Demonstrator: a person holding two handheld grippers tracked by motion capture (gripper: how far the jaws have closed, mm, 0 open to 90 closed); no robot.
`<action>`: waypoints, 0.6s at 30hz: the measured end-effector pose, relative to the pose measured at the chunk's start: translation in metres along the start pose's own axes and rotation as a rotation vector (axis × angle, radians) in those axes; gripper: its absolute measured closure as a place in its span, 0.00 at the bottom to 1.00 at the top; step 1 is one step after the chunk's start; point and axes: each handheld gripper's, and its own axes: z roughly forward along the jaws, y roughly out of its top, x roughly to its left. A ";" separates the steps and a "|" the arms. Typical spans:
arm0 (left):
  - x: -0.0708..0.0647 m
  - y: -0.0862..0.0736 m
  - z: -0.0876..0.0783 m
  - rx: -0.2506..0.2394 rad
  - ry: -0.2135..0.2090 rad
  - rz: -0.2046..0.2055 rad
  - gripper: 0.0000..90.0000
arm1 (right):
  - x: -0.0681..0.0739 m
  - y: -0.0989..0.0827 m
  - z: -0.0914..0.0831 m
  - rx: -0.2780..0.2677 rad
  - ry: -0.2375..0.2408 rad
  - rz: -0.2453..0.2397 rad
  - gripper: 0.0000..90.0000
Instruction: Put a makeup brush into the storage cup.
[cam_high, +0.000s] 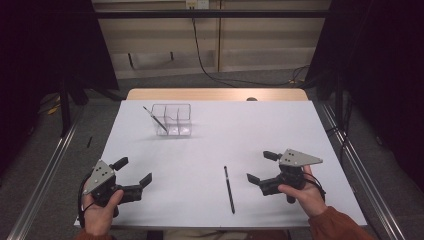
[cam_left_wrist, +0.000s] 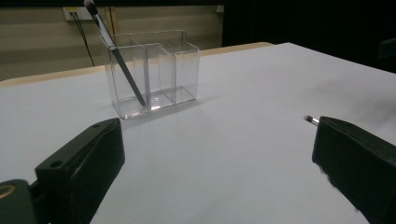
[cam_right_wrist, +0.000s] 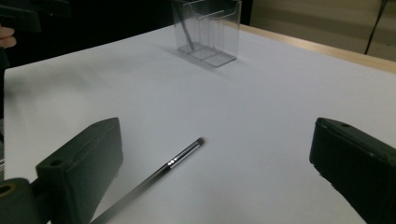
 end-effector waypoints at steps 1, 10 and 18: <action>0.000 0.000 0.000 0.002 -0.001 0.002 0.03 | 0.002 0.001 0.003 0.012 0.013 0.001 0.03; 0.000 0.000 0.001 0.008 -0.001 -0.002 0.03 | 0.009 0.008 0.018 0.044 0.049 -0.003 0.03; -0.001 0.000 -0.001 0.001 0.006 0.002 0.03 | 0.013 0.014 0.026 0.062 0.065 -0.018 0.03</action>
